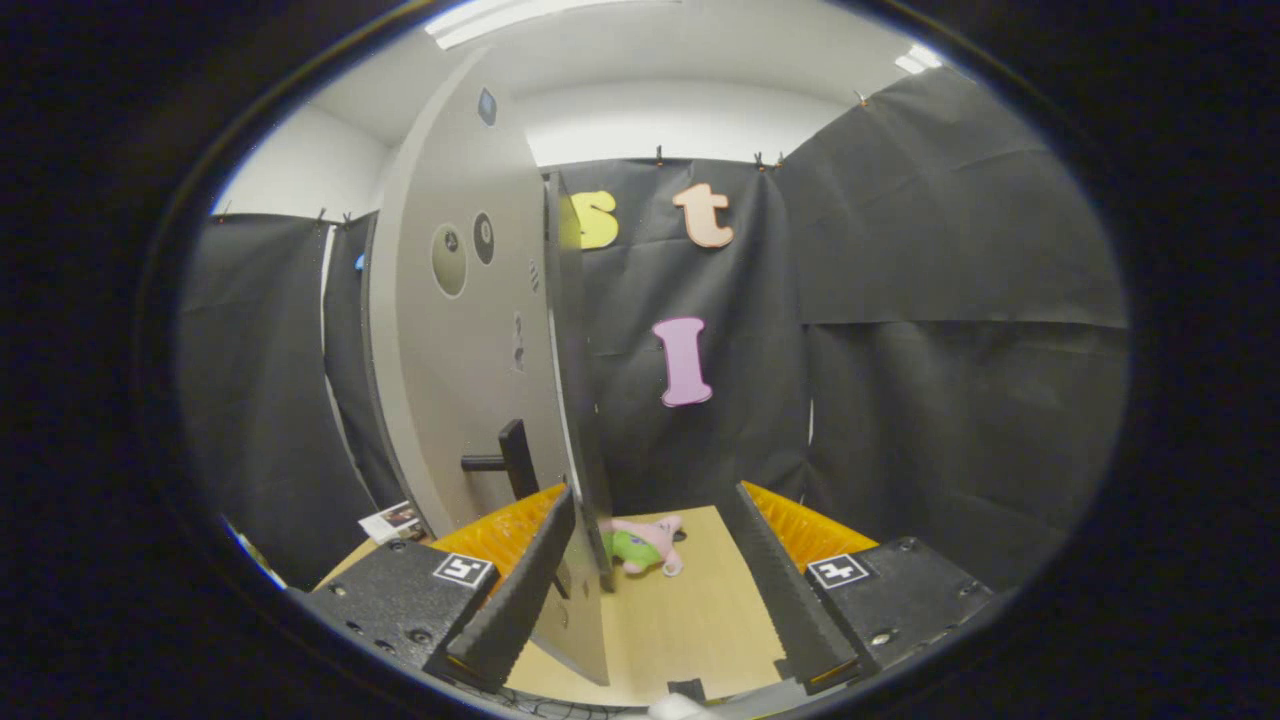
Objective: Open the shoe cabinet door, grab the shoes and put them into the shoe cabinet, then close the shoe cabinet door.
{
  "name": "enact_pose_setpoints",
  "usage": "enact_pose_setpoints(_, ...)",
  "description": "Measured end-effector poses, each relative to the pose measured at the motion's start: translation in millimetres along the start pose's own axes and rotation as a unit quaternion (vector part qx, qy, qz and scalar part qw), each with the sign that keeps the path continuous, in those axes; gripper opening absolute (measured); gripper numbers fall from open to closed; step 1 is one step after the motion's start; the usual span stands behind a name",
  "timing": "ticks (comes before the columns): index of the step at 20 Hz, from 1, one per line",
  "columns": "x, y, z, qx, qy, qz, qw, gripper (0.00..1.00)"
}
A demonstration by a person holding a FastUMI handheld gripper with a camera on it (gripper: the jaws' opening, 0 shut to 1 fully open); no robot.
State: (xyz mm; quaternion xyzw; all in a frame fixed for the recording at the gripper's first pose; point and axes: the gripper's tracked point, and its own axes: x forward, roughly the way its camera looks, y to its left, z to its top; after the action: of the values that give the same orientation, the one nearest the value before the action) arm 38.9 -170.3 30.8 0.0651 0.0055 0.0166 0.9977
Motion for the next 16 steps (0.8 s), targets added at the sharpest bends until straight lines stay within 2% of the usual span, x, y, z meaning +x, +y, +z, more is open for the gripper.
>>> enact_pose_setpoints(6, 11.2, 10.7, 0.9, -0.058, -0.004, 0.014, 0.998, 0.96)
enact_pose_setpoints(11, 8.9, 18.1, -3.4, -0.021, 0.008, 0.016, 1.000, 0.94)
enact_pose_setpoints(16, 5.1, 28.8, -4.2, -0.027, 0.003, -0.009, 1.000, 0.94)
